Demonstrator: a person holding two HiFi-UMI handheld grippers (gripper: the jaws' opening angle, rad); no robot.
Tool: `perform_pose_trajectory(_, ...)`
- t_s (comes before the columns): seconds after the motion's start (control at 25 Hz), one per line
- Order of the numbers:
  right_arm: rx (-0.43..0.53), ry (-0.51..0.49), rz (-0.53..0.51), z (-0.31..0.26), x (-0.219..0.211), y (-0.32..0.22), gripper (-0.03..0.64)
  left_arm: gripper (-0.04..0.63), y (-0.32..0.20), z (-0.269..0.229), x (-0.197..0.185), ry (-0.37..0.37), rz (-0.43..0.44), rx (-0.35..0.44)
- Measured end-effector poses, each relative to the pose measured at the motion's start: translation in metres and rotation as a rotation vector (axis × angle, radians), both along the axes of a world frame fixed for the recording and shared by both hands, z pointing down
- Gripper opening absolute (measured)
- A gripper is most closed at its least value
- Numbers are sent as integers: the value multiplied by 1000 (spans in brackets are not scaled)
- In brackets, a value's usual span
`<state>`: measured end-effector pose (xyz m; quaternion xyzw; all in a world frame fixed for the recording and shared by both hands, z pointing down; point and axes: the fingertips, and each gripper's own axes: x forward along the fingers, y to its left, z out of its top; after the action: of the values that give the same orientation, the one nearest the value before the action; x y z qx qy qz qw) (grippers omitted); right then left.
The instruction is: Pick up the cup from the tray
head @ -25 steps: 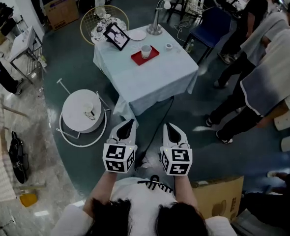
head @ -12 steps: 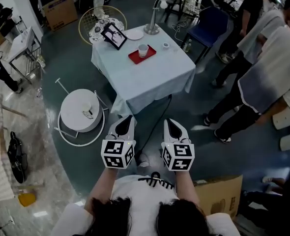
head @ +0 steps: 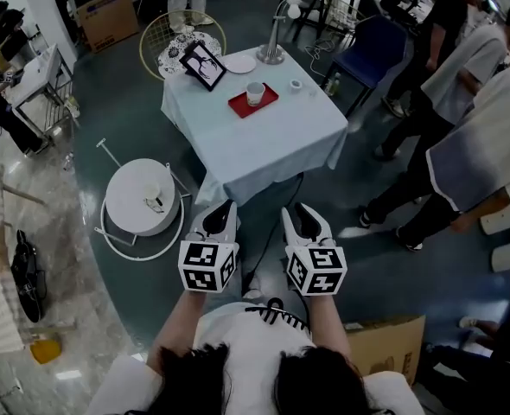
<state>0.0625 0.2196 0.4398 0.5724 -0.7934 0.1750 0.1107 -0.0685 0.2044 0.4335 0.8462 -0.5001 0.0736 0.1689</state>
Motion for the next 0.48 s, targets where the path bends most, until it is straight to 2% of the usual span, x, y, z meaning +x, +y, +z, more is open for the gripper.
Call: perform_pose_trajectory(0.48, -22, 11, -15, 10, -4, -86, 196, 0, -89, 14, -1, 4, 23, -46)
